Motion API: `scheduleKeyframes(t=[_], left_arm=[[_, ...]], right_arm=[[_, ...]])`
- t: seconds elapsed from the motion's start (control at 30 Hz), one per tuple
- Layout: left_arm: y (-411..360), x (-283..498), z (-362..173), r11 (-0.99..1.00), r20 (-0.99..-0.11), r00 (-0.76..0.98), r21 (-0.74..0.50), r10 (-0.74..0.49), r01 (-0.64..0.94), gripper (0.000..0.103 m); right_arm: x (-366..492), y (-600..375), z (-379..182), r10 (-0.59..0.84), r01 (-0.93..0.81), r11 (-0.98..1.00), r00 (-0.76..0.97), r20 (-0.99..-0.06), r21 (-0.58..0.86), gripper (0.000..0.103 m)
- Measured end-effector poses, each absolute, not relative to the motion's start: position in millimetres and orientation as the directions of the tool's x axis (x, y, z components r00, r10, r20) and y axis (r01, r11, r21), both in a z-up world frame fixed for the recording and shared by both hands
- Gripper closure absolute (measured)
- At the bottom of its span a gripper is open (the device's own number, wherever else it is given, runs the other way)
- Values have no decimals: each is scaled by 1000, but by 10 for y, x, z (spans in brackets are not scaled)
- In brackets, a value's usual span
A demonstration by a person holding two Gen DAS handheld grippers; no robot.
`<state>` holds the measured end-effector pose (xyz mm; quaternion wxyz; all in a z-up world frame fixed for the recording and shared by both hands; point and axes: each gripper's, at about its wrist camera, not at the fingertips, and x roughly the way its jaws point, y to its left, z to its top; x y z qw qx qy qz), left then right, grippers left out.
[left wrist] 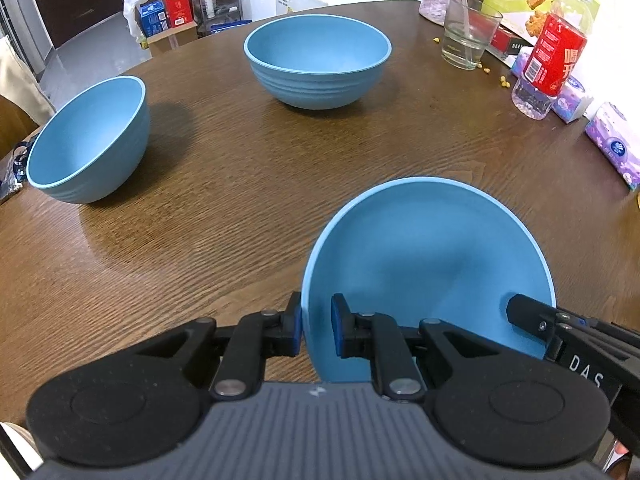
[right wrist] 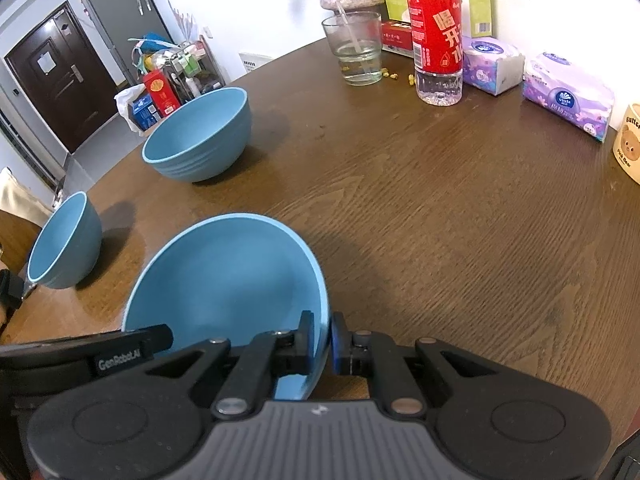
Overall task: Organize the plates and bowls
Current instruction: 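Carry the blue bowl with both grippers across the table past the other bowls, then lower the bowl onto the table and open both grippers, then move both tools back toward the blue bowls beside the suitcase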
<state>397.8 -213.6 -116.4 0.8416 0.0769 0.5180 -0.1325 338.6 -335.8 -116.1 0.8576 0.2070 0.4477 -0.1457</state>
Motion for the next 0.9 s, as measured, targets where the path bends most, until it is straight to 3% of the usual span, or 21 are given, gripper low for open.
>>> scheduleKeyframes(t=[0.2,0.27,0.3,0.33,0.4,0.47,0.5,0.53,0.63,0.7,0.9], left_arm=[[-2122,3963,-1146,957,-891,436,3,-129,289,86],[-2094,3953,-1112,959,-887,443,1,-131,284,82],[-2078,3947,-1093,960,-884,448,0,-131,281,75],[-2059,3937,-1068,962,-881,455,2,-128,274,62],[-2021,3912,-1013,965,-870,478,10,-122,264,49],[-1979,3892,-962,966,-863,490,12,-121,260,44],[-1950,3883,-936,967,-860,496,9,-123,254,36],[-1919,3875,-912,969,-856,502,5,-124,248,25],[-1821,3847,-824,976,-843,524,-6,-122,219,9],[-1757,3823,-782,981,-839,533,-12,-115,192,0],[-1541,3725,-645,990,-824,559,-11,-90,143,0]], right_arm=[[3374,-3374,-1185,-40,430,869,557,-829,246,90],[3361,-3375,-1172,-45,427,871,561,-826,243,88],[3354,-3376,-1161,-44,427,870,563,-825,245,85],[3344,-3378,-1152,-43,428,869,566,-823,248,81],[3322,-3377,-1127,-54,436,866,570,-820,246,53],[3295,-3361,-1086,-71,439,867,577,-813,236,32],[3285,-3356,-1065,-76,438,869,580,-811,232,23],[3274,-3345,-1041,-77,435,871,583,-809,230,20],[3237,-3327,-969,-78,428,875,590,-804,229,12],[3214,-3312,-923,-81,422,879,593,-801,223,2],[3123,-3222,-791,-90,414,885,602,-793,214,0]])
